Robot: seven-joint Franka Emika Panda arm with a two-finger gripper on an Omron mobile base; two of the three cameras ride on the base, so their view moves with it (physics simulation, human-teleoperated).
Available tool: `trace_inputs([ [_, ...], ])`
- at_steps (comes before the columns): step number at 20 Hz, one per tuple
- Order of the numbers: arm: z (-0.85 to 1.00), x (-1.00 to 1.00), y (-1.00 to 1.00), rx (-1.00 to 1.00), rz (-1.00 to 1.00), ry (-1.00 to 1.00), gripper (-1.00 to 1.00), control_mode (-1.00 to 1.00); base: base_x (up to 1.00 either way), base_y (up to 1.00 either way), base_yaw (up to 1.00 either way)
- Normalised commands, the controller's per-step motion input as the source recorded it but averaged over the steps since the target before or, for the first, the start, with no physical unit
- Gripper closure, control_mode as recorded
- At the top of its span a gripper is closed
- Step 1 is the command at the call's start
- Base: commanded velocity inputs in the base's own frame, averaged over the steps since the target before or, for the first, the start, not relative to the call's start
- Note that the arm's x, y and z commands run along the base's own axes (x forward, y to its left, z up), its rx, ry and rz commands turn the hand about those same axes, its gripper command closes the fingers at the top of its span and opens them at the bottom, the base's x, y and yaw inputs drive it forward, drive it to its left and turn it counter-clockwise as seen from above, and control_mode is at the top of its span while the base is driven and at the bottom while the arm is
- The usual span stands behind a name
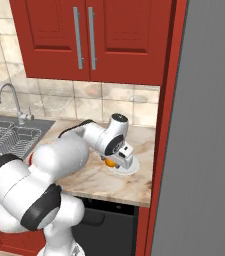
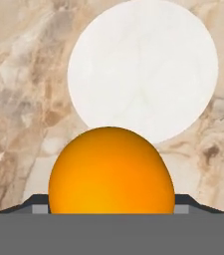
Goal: Remove the orange from the bowl and place it on the small plate. Then place the bowl with only the chicken drumstick in the microwave, close the door, and press the start button to microwave the chicken drumstick.
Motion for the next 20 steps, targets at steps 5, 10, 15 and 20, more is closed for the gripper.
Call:
trace_inputs([
  [5, -0.60, 0.32, -0.09, -0.01, 0.00, 0.11, 1.00, -1.00, 0.00, 0.00, 0.00],
  [10, -0.41, 0.27, -0.18, 0.00, 0.00, 0.07, 1.00, -1.00, 0.00, 0.00, 0.00],
  [15, -0.25, 0.14, -0.17, 0.00, 0.00, 0.04, 1.00, -1.00, 0.00, 0.00, 0.00],
  [20, -0.02, 0.19, -0.19, 0.00, 0.00, 0.01, 1.00, -1.00, 0.00, 0.00, 0.00],
])
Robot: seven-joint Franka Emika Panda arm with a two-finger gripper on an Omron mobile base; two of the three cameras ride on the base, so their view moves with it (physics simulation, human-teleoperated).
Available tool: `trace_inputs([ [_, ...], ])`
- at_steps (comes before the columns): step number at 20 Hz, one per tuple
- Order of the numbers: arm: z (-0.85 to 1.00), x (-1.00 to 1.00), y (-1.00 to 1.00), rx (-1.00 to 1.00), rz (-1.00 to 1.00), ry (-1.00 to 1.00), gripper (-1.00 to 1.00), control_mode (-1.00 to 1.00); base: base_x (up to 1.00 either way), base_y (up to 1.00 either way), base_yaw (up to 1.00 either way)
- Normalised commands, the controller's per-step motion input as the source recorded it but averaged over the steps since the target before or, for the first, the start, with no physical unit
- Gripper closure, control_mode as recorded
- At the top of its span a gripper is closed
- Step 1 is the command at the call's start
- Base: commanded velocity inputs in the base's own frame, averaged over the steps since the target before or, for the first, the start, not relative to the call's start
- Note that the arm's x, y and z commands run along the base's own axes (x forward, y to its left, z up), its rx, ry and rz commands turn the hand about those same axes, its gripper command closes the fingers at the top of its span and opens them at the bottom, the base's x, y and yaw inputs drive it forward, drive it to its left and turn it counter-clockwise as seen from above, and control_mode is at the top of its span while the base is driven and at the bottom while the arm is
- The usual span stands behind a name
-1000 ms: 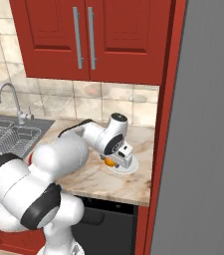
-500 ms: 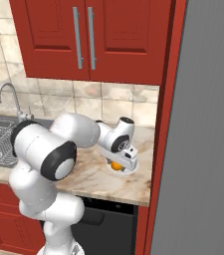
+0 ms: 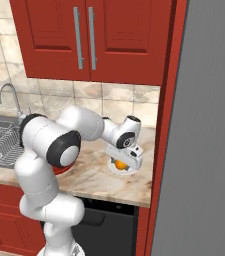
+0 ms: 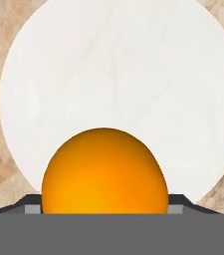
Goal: Remove the orange from the bowl and place it on the small plate. Then place the bowl with only the chicken drumstick in the microwave, close the door, and press the start button to microwave the chicken drumstick.
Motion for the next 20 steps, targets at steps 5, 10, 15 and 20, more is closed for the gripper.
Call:
trace_inputs([
  [5, -0.03, 0.05, -0.09, 0.00, 0.00, 0.00, -1.00, -1.00, 0.00, 0.00, 0.00],
  [10, -0.01, 0.00, 0.00, 0.00, 0.00, 0.00, -1.00, -1.00, 0.00, 0.00, 0.00],
  [15, 0.10, 0.00, 0.00, 0.00, 0.00, 0.00, -1.00, -1.00, 0.00, 0.00, 0.00],
  [20, 0.57, -0.08, 0.00, -0.03, 0.00, 0.00, -1.00, -1.00, 0.00, 0.00, 0.00],
])
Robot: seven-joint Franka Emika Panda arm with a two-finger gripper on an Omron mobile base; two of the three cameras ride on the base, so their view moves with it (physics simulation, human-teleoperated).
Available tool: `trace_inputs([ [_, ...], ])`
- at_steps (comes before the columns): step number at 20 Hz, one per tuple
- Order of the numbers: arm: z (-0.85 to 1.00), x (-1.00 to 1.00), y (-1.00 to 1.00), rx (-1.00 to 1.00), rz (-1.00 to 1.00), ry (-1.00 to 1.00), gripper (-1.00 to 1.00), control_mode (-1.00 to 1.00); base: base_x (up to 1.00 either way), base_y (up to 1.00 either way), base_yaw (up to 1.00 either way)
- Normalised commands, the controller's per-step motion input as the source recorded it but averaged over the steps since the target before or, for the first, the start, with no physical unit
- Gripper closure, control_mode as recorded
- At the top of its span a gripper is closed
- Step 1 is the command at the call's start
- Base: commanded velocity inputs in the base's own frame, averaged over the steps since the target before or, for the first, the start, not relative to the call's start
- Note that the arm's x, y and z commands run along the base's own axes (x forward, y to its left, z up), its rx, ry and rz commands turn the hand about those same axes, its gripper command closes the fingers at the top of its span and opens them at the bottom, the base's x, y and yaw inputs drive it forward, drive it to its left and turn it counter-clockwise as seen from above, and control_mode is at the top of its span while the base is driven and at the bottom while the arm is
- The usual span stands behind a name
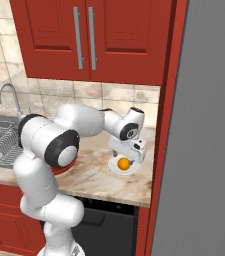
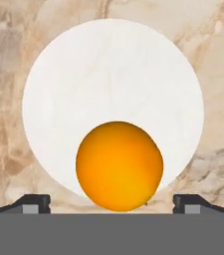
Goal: Remove the orange from the bowl and place it on the small plate. Then place the bowl with only the chicken drumstick in the microwave, close the door, and press the start button to microwave the chicken drumstick.
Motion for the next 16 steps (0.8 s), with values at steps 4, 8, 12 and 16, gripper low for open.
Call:
trace_inputs([
  [4, 0.60, -0.27, 0.25, -0.06, -0.02, -0.02, -1.00, -1.00, 0.00, 0.00, 0.00],
  [8, 0.15, -0.58, 0.68, -0.02, -0.01, -0.11, -1.00, -1.00, 0.00, 0.00, 0.00],
  [12, 0.00, -0.93, 0.89, 0.00, -0.02, -0.14, -1.00, -1.00, 0.00, 0.00, 0.00],
  [16, -0.13, -0.89, 0.86, 0.01, -0.02, -0.21, -1.00, -1.00, 0.00, 0.00, 0.00],
])
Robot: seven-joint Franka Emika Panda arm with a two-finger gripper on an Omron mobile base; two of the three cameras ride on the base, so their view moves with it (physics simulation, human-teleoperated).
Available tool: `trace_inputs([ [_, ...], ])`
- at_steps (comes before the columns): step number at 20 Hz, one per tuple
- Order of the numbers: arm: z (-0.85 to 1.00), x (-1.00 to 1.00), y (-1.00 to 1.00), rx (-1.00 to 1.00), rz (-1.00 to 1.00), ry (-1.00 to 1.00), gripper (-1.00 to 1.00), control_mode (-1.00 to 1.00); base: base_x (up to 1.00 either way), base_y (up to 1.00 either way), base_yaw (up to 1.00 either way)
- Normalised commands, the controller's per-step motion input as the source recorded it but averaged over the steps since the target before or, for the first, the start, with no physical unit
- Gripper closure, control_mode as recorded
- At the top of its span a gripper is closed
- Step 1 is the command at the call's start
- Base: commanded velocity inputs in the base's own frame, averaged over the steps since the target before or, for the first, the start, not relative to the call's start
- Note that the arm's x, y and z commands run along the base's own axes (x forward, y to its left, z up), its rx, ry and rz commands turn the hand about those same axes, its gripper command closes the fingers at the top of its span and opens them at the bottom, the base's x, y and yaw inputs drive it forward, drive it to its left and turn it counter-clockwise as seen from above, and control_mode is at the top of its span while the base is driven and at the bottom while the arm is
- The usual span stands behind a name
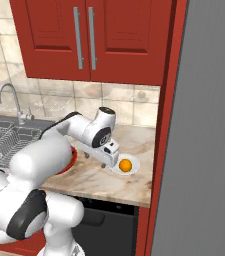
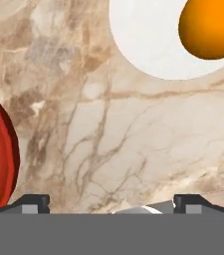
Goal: Remove the orange from the bowl and place it on the small plate. Then place the bowl with only the chicken drumstick in the microwave, close the door, and press the start button to microwave the chicken drumstick.
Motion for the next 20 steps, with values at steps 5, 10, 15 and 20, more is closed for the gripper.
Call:
trace_inputs([
  [5, -0.04, -0.32, 0.75, 0.01, 0.00, -0.07, -1.00, -1.00, 0.00, 0.00, 0.00],
  [10, 0.00, 0.00, 0.73, 0.01, 0.00, 0.00, -1.00, -1.00, 0.00, 0.00, 0.00],
  [15, 0.00, 0.18, 0.12, 0.08, 0.00, 0.00, -1.00, -1.00, 0.00, 0.00, 0.00],
  [20, -0.03, 0.30, 0.03, 0.08, 0.00, 0.00, -1.00, -1.00, 0.00, 0.00, 0.00],
])
